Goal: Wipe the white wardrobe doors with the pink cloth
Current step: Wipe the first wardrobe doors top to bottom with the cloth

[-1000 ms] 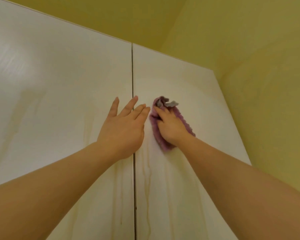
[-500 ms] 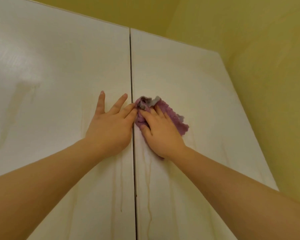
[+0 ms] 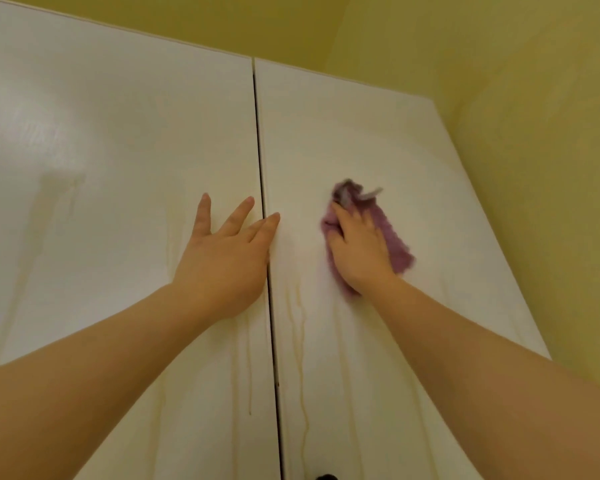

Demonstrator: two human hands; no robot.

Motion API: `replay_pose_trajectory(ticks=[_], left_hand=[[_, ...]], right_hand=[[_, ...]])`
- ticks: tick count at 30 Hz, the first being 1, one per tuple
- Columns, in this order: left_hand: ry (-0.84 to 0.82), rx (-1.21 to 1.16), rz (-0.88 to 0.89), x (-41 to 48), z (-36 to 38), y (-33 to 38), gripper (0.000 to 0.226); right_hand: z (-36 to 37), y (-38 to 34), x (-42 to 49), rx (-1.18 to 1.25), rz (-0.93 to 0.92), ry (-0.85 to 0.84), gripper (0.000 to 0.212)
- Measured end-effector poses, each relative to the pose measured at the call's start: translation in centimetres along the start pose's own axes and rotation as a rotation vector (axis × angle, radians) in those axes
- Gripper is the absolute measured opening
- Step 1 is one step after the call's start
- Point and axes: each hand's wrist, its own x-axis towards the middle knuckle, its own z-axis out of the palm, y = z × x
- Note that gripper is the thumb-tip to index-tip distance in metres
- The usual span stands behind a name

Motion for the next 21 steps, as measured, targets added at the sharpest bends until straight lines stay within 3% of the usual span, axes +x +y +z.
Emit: replay_pose_trajectory(ticks=[2, 7, 11, 12, 16, 20, 21], left_hand=[[0.0, -0.031, -0.01, 0.0, -0.1, 0.0, 0.054], [0.024, -0.085, -0.024, 0.3, -0.3, 0.2, 0.056], [0.025, -0.092, -0.012, 0.2, 0.0, 0.1, 0.053], [0.03, -0.094, -0.008, 0.2, 0.0, 0.0, 0.053], [0.019, -0.061, 0.016, 0.3, 0.0, -0.3, 0.052], [0.02, -0.036, 0.019, 0.2, 0.0, 0.2, 0.05], [0.027, -0.034, 0.022, 0.3, -0.1, 0.3, 0.049]], right_hand=[[0.7, -0.9, -1.3, 0.001, 0.085, -0.002, 0.048], [1.1, -1.8, -4.6, -0.075, -0.327, -0.106, 0.049], [0.4, -1.3, -1.3, -0.068, -0.054, -0.041, 0.049], [0.7, -1.7, -1.6, -0.082, -0.063, -0.057, 0.048], [0.6, -0.3, -3.0, -0.152, -0.39, -0.175, 0.053], [0.3, -0.8, -1.1, -0.106, -0.089, -0.043, 0.048], [1.1, -1.9, -2.0, -0.094, -0.111, -0.054, 0.049]])
